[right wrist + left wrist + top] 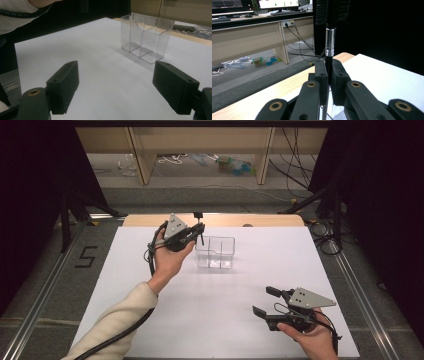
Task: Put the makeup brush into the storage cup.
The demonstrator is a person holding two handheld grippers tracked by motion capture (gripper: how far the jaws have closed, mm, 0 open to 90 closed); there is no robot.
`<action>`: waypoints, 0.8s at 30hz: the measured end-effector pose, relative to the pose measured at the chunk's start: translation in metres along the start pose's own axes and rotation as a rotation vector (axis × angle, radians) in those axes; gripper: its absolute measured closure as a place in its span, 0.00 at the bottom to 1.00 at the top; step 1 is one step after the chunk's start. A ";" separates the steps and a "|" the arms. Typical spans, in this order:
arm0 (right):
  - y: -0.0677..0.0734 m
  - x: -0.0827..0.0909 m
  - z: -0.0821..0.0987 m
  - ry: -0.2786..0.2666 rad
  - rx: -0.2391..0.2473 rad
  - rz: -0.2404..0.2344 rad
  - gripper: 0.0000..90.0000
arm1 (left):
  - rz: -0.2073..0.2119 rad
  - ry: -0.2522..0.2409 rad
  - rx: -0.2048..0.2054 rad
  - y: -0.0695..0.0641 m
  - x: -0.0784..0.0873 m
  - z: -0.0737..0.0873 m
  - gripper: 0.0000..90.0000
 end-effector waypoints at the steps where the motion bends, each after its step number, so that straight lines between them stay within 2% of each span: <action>1: 0.000 0.000 0.000 0.002 0.003 0.001 0.25 | 0.000 0.001 0.002 0.000 0.000 0.000 0.94; 7: 0.000 -0.001 -0.001 -0.014 0.002 -0.005 0.25 | -0.001 0.004 0.004 0.001 -0.002 0.002 0.94; 8: 0.000 0.000 0.000 0.005 0.001 -0.002 0.25 | -0.001 0.004 0.002 0.001 -0.002 0.003 0.94; 16: 0.000 0.000 0.001 0.006 0.000 0.001 0.25 | -0.004 0.008 -0.010 0.001 -0.003 0.005 0.94; 17: 0.000 0.002 0.001 0.024 -0.002 0.009 0.25 | -0.004 0.008 -0.010 0.001 -0.003 0.005 0.94; 18: 0.000 0.000 0.000 0.005 0.000 -0.002 0.25 | -0.005 0.009 -0.007 0.001 -0.004 0.006 0.94; 20: 0.000 0.000 0.000 0.005 0.000 -0.003 0.25 | -0.006 0.011 -0.008 0.001 -0.004 0.007 0.94; 24: -0.001 0.002 0.002 0.023 0.000 0.010 0.25 | -0.005 0.012 -0.008 0.001 -0.005 0.008 0.94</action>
Point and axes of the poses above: each handheld gripper's, and its own axes: x roughly backward along the jaws, z roughly out of its underside, y roughly to its left, the point moved 8 cm from there along -x, roughly forward along the jaws, and after that the axes turned 11 degrees about -z, right-handed, at the moved point
